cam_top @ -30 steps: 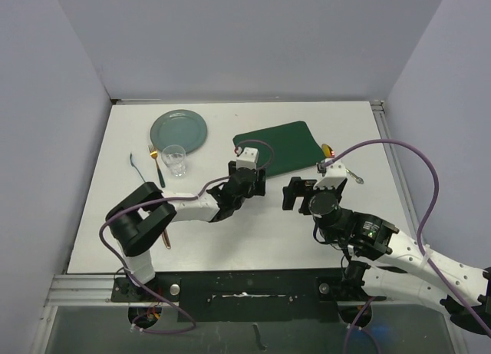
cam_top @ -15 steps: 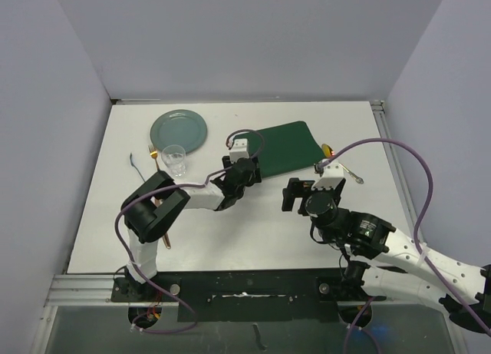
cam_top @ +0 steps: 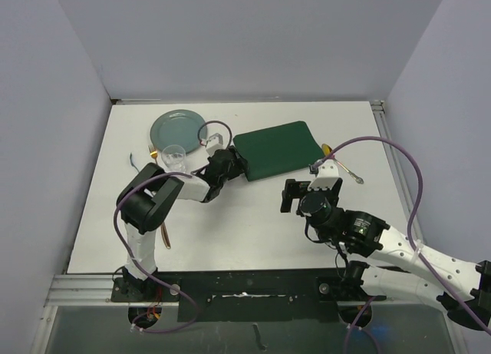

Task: Set the dinner table for one person
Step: Flatten out the napkin at the center of the board.

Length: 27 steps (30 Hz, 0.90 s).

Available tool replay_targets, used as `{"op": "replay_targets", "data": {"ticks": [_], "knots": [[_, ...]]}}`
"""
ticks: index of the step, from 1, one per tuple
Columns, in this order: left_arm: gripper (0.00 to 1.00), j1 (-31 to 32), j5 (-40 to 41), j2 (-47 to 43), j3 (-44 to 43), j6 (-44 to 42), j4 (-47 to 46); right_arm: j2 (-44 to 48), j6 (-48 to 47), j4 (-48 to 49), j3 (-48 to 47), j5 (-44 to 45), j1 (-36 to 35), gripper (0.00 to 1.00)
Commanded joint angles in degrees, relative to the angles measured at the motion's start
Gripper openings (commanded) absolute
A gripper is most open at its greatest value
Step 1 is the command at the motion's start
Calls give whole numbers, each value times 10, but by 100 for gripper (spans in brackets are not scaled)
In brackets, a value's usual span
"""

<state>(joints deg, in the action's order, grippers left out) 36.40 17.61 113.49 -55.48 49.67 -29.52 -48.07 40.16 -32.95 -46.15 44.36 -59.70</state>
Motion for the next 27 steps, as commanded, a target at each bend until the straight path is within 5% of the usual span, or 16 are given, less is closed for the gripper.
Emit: {"op": "replay_targets", "data": {"ticks": [1, 9, 17, 27], "knots": [[54, -14, -98, 5, 27, 59, -129, -9, 3, 7, -14, 19, -2, 98], [52, -58, -260, 50, 95, 201, -372, -49, -6, 5, -26, 25, -2, 98], [44, -104, -342, 193, 120, 403, -656, -111, -19, -11, -56, 28, -3, 98], [43, -112, -379, 177, 93, 372, -621, -124, -15, 7, -54, 49, -5, 98]]}}
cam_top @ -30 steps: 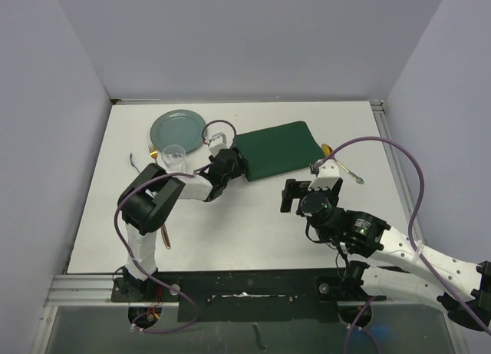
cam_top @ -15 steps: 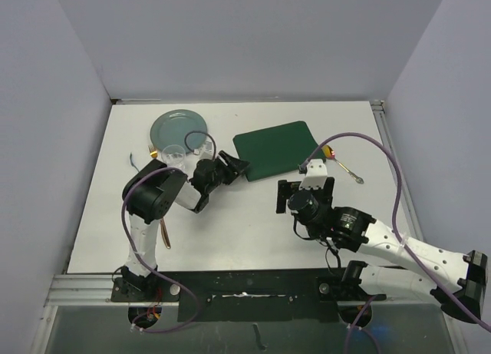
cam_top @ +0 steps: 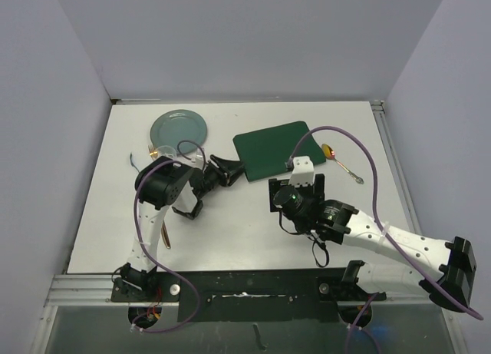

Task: Set the dinner table for one person
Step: Flatten out the napkin at the center of the board.

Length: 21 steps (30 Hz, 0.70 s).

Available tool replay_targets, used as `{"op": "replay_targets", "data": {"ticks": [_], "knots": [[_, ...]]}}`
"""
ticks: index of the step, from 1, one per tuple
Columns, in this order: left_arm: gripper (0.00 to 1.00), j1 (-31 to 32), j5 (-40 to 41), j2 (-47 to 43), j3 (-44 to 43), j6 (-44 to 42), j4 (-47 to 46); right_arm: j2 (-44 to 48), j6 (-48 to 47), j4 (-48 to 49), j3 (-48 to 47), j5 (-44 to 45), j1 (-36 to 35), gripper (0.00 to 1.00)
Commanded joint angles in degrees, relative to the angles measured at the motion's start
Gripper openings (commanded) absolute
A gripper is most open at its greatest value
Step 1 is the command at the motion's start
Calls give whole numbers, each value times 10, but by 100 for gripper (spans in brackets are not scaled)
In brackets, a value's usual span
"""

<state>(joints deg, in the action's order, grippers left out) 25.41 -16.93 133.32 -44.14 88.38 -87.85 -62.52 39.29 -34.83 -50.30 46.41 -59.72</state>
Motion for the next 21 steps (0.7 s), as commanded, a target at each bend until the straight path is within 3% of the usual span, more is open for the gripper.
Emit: {"op": "replay_targets", "data": {"ticks": [1, 11, 21], "knots": [[43, -2, -39, -25, -27, -19, -26, 29, -8, 32, -10, 29, -4, 98], [43, 3, -78, -62, -92, -98, 143, 60, -6, 32, 7, 40, -2, 98], [42, 5, -138, -17, -154, -97, 192, 53, -3, 19, 1, 49, -2, 98]]}}
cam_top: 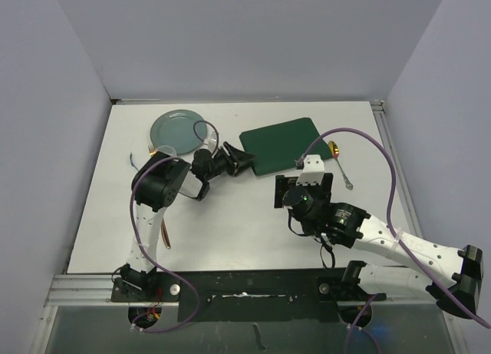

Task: Set the dinner table for one person
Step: Flatten out the napkin at the center of the board.

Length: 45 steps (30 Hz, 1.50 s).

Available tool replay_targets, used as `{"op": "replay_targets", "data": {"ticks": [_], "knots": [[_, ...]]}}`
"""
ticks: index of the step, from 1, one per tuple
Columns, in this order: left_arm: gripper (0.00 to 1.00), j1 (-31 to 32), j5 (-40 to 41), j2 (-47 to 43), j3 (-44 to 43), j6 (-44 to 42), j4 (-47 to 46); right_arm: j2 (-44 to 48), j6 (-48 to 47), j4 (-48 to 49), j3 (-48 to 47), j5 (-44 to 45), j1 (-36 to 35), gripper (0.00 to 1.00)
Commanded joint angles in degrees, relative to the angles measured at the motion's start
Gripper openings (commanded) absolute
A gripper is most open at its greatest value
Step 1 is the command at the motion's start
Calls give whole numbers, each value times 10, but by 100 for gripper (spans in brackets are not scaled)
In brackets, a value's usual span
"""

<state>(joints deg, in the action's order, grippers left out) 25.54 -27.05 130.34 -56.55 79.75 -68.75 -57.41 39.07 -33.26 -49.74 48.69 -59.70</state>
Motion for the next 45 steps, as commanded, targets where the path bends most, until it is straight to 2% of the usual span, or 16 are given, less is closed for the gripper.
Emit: {"op": "replay_targets", "data": {"ticks": [1, 11, 15, 17, 19, 22, 30, 34, 37, 42, 45], "knots": [[41, 4, -41, 20, -33, -7, -1, 3, 0, 1, -6, 28, -2, 98], [40, 4, -49, 79, -46, 5, 3, 18, 4, -17, -11, 41, -1, 98], [39, 5, -48, 106, -54, 13, -24, 22, 6, -21, -10, 42, -1, 98], [33, 5, -50, 123, -59, 29, -50, 22, 8, -23, -10, 43, 0, 98], [23, 5, -52, 140, -65, 49, -79, 21, 10, -25, -10, 42, -1, 98], [0, 6, -54, 159, -68, 69, -112, 19, 13, -30, -12, 42, -1, 98], [0, 4, -49, 122, -42, 57, -120, 17, 16, -31, -12, 40, 0, 99], [0, 7, -42, 49, -27, 17, -80, 18, 19, -30, -8, 38, 0, 99], [0, 13, -29, -28, -15, -39, -16, 19, 21, -29, -5, 39, 0, 99], [0, 48, 54, -183, -27, -211, 218, 25, 22, -21, 5, 40, 0, 99], [0, 72, 112, -253, -43, -282, 308, 28, 26, -18, 12, 39, 1, 99]]}}
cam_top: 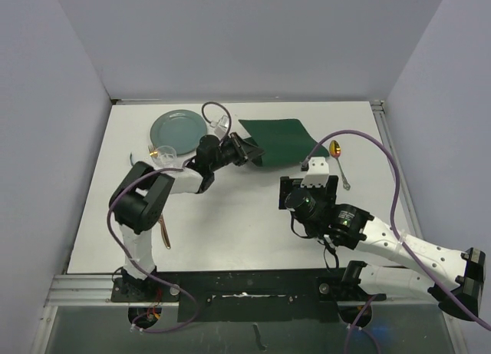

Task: Set the dinner table for one person
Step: Flatten out the napkin at the center of the board.

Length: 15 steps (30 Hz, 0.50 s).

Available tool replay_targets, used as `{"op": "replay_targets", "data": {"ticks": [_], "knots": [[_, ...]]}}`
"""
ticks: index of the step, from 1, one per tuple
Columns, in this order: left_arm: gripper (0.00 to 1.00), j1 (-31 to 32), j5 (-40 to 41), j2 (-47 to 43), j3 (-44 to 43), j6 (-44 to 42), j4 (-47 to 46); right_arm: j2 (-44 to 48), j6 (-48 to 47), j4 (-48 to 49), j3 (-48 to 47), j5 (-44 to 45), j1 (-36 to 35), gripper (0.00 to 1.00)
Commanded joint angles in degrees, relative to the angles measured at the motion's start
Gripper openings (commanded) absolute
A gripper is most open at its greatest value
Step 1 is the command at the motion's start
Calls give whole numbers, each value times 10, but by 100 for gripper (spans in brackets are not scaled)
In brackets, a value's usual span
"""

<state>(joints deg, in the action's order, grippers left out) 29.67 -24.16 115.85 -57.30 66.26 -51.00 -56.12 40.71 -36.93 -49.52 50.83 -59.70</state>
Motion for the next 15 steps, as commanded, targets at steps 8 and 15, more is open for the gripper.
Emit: {"op": "replay_targets", "data": {"ticks": [8, 15], "knots": [[0, 60, 132, -209, -59, -251, 261, 17, 97, -48, 11, 66, 4, 92], [0, 117, 238, -262, -90, -352, 370, 19, 155, -93, 10, 108, 6, 64]]}}
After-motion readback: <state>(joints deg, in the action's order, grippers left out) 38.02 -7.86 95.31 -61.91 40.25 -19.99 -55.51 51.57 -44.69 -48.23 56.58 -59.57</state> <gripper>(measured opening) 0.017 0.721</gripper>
